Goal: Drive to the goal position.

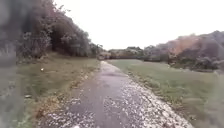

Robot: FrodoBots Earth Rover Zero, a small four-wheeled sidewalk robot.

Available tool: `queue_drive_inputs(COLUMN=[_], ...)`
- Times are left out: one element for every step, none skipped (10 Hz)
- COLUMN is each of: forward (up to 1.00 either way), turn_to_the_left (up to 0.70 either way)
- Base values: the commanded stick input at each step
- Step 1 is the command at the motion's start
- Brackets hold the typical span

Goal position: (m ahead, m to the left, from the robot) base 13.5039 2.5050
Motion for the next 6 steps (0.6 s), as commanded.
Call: queue_drive_inputs(forward=[0.98, 0.98, 0.98, 0.98, 0.98, 0.98], turn_to_the_left=[0.00, -0.02, -0.02, -0.02, -0.02, -0.03])
